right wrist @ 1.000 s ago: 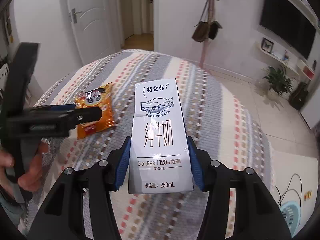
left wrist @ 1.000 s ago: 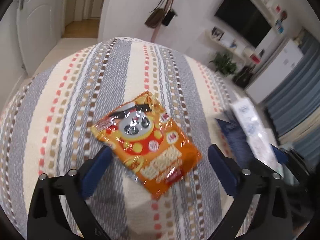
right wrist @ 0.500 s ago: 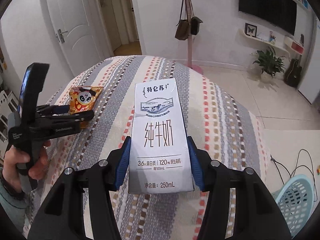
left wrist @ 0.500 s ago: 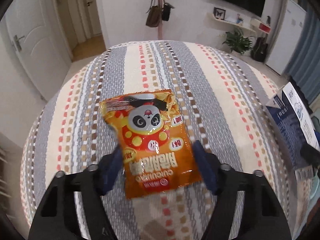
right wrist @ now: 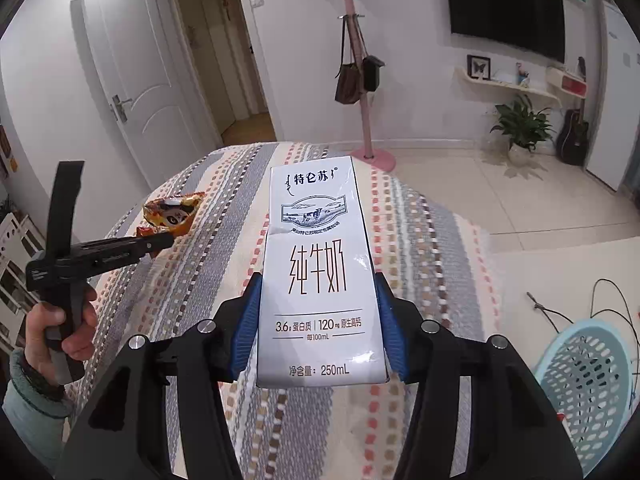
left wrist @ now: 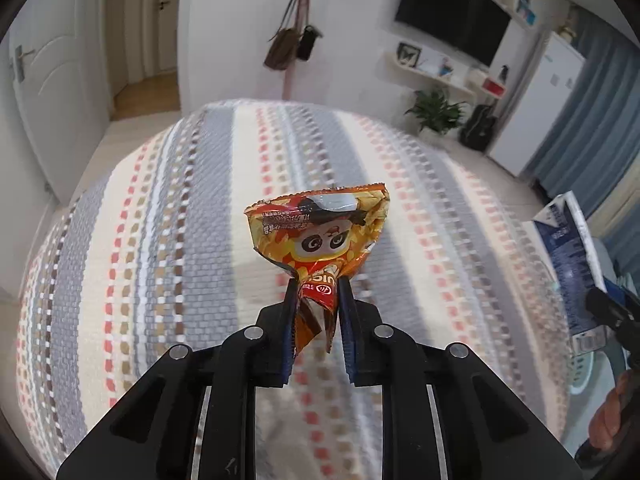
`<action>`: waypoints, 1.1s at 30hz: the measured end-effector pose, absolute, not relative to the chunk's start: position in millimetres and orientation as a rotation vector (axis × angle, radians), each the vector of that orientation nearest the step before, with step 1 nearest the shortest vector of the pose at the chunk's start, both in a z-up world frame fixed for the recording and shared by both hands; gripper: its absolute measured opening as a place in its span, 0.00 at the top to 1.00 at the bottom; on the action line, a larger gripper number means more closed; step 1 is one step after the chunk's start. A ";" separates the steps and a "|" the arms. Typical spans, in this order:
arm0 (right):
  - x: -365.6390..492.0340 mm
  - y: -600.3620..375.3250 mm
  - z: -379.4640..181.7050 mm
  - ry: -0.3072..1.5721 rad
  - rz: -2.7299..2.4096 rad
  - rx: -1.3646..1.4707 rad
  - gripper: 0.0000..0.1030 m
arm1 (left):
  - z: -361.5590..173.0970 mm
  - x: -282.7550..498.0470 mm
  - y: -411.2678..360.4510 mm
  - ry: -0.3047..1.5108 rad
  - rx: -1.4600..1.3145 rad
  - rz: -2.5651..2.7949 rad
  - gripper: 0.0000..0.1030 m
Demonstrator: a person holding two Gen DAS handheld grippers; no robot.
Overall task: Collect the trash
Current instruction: 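Carry the snack bag and milk carton to the wastebasket and release both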
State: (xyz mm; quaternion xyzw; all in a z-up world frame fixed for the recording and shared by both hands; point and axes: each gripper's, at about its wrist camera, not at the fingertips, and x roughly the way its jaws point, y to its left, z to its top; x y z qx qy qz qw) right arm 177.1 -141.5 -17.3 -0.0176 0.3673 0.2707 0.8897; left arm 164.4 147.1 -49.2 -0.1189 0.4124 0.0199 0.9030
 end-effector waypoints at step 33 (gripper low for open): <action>128.0 -464.8 -83.1 0.884 -0.225 0.364 0.51 | -67.3 194.0 -283.8 0.916 0.074 -0.694 0.83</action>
